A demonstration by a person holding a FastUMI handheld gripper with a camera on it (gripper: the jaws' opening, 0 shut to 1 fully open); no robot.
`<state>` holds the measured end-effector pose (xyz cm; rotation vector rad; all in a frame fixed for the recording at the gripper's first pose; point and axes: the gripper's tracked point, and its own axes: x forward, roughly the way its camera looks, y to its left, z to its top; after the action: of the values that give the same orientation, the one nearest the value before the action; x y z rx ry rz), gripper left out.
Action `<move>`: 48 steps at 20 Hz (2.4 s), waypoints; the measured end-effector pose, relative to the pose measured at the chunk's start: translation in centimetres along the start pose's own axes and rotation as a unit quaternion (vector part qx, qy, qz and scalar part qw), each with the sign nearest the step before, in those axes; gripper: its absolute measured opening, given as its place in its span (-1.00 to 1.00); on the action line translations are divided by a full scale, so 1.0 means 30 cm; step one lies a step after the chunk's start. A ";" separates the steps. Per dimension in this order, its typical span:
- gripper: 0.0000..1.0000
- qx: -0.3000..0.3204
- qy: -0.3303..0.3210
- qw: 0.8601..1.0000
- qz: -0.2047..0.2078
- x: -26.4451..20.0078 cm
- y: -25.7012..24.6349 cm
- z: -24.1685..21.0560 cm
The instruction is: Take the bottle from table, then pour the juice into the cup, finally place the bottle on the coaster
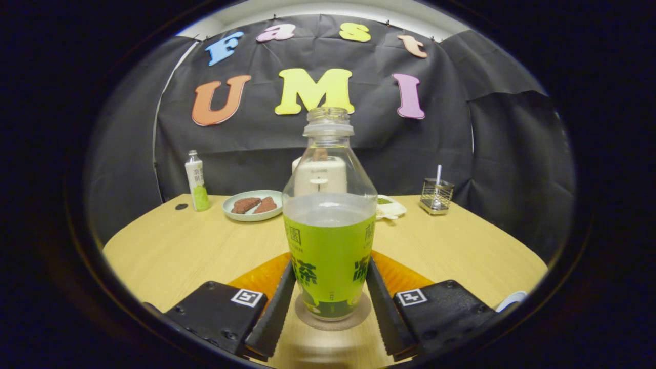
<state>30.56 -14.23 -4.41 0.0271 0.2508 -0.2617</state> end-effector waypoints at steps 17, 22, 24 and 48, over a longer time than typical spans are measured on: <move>1.00 -0.027 0.014 1.000 -0.004 0.003 0.004 0.010; 1.00 -0.012 -0.008 1.000 -0.003 -0.090 -0.005 0.046; 1.00 -0.005 -0.023 1.000 -0.001 -0.147 -0.013 0.062; 1.00 -0.010 -0.160 0.987 0.025 -1.013 -0.071 0.012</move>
<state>1.69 -8.65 3.52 -0.0284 -0.0678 -0.2094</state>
